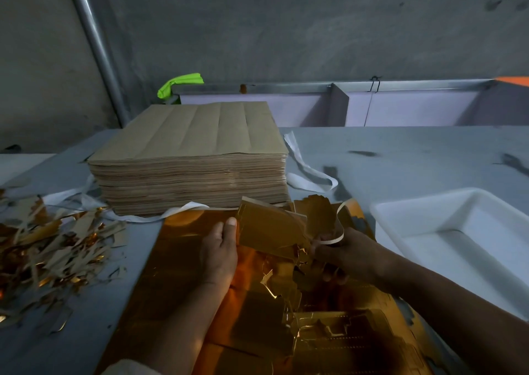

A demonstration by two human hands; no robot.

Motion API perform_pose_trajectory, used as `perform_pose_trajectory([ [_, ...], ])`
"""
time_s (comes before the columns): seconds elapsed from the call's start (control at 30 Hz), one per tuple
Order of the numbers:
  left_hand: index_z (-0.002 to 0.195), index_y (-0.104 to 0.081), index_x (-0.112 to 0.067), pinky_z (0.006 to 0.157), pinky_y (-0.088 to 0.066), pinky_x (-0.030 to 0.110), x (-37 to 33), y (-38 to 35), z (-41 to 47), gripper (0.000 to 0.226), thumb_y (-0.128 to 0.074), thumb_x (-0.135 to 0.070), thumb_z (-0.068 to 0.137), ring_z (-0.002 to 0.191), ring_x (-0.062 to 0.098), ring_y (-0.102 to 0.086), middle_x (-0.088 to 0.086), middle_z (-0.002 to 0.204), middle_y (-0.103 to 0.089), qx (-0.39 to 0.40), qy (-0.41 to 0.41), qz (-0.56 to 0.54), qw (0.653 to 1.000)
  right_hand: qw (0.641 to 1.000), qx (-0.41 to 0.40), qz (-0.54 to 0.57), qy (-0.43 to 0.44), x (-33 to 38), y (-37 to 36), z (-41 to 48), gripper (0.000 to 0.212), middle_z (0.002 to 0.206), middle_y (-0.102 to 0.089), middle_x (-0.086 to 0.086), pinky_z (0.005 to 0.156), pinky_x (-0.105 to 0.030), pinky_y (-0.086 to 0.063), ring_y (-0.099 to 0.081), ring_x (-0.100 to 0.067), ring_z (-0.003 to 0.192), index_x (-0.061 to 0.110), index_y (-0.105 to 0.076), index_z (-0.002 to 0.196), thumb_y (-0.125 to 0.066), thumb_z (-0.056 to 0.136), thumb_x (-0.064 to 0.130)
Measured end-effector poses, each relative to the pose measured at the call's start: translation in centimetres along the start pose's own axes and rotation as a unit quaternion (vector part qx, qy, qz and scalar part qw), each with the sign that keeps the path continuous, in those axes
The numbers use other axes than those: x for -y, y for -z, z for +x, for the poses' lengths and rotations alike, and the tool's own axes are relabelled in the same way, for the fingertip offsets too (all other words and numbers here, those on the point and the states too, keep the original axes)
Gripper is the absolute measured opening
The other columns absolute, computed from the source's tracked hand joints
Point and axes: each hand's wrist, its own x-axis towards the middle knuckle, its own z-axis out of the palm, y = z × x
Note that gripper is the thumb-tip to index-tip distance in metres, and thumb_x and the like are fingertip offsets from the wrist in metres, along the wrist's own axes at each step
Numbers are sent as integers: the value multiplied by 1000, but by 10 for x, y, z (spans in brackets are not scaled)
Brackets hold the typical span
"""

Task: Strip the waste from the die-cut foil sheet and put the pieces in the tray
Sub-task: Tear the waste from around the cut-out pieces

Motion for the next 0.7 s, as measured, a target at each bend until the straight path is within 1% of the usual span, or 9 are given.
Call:
perform_pose_trajectory([
  [0.07,81,-54,-12,61,-38,33,0,0,0,42,-38,-45,102,66,23,-47,9,72,-48,-1,-2,0,1000,1000,22,-4,7,0,2,-1,14,89,-71,-2,59,-20,-50,-69,-12,73,18,-65,96,-54,100,27],
  [0.13,81,-54,-12,60,-37,31,-1,1,-1,42,-38,-44,102,65,22,-46,9,72,-48,-4,-8,-1,1000,999,45,-8,7,1,4,-2,8,91,-69,-3,59,-20,-50,-69,-11,73,20,-62,101,-55,99,16],
  [0.23,83,-55,-8,58,-37,30,-1,1,-1,43,-38,-43,102,65,22,-47,11,72,-48,-7,-12,-5,1000,999,51,-9,7,1,5,-3,25,93,-67,-1,59,-20,-50,-68,-12,75,23,-59,102,-52,97,0],
  [0.33,89,-57,-4,63,-39,34,-1,0,-1,46,-37,-44,102,68,24,-49,11,75,-49,-4,-7,-2,1000,999,38,4,15,0,6,-2,17,92,-68,-6,60,-22,-50,-68,-16,76,20,-63,96,-53,98,6],
  [0.43,89,-58,-4,63,-40,35,0,-1,-1,48,-37,-46,101,67,24,-49,12,75,-50,-4,-5,1,1000,999,25,20,23,0,5,-2,9,90,-70,-8,60,-22,-51,-68,-16,74,17,-64,94,-56,98,18],
  [0.53,92,-59,-6,64,-42,36,3,-2,0,48,-37,-48,101,69,25,-52,15,77,-54,0,-4,4,1000,999,16,26,25,0,4,-1,14,92,-72,-7,59,-21,-52,-70,-14,73,15,-66,97,-57,98,27],
  [0.63,87,-58,-10,60,-41,35,6,-3,2,48,-36,-51,99,63,24,-49,11,71,-51,0,-10,7,1000,1000,20,19,16,0,3,-1,14,92,-72,-4,59,-21,-52,-70,-14,74,16,-65,99,-56,98,27],
  [0.67,87,-58,-11,60,-41,34,7,-2,2,48,-36,-52,99,62,27,-51,13,71,-53,2,-10,9,1000,1000,22,11,13,-1,2,-1,14,90,-72,-3,58,-21,-51,-70,-13,73,16,-65,98,-56,99,27],
  [0.7,88,-58,-10,62,-43,36,8,-3,3,48,-36,-51,99,65,34,-56,19,76,-58,4,-7,7,1000,1000,23,0,10,-1,2,-1,15,87,-71,-1,58,-20,-50,-70,-12,72,16,-65,96,-56,99,27],
])
